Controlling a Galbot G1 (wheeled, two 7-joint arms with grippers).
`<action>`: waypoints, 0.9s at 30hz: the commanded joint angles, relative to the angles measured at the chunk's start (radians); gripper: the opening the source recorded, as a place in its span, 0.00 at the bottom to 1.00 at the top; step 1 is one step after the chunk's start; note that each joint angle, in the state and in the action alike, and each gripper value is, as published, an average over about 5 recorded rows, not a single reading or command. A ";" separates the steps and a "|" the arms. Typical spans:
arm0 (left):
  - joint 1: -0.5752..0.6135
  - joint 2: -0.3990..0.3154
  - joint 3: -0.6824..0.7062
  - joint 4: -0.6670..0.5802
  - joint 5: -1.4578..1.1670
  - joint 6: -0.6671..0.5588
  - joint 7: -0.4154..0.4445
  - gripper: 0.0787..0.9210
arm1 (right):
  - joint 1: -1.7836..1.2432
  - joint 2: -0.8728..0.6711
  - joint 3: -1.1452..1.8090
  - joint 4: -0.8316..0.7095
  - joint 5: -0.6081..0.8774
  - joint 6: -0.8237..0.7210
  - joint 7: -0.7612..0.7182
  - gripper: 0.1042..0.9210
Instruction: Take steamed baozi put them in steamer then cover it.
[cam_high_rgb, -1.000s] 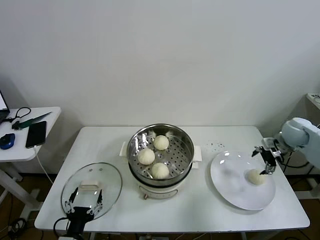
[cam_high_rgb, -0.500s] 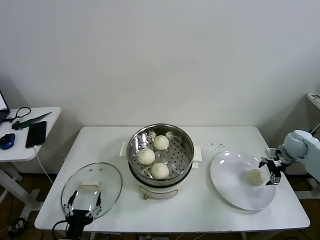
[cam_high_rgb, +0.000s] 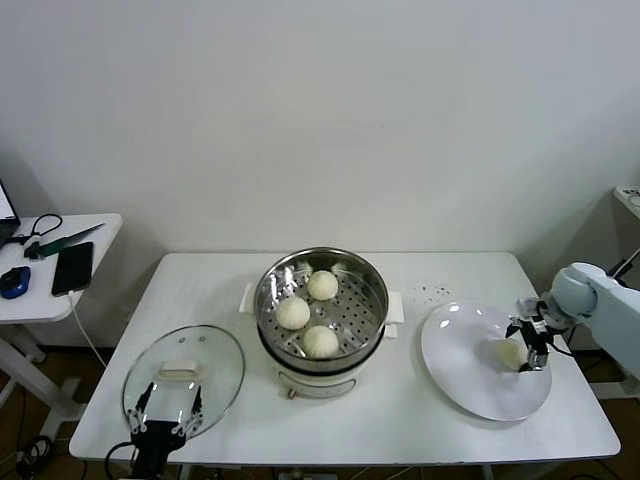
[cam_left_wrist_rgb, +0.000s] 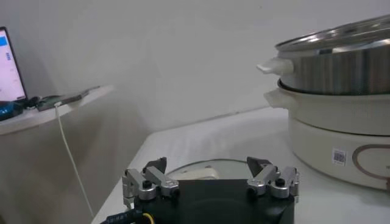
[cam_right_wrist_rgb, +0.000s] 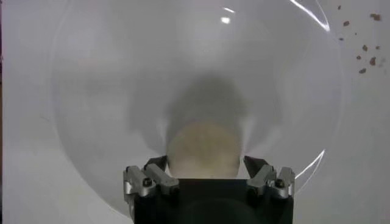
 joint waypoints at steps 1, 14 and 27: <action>0.001 0.000 0.001 0.001 0.000 -0.001 0.000 0.88 | 0.029 0.012 -0.044 -0.010 0.008 0.000 -0.001 0.83; 0.011 0.004 0.005 0.000 -0.005 -0.014 0.000 0.88 | 0.290 -0.025 -0.275 0.077 0.224 -0.050 0.015 0.70; 0.008 0.005 0.035 -0.010 -0.008 -0.025 0.007 0.88 | 0.939 0.246 -0.863 0.164 0.789 -0.169 0.082 0.69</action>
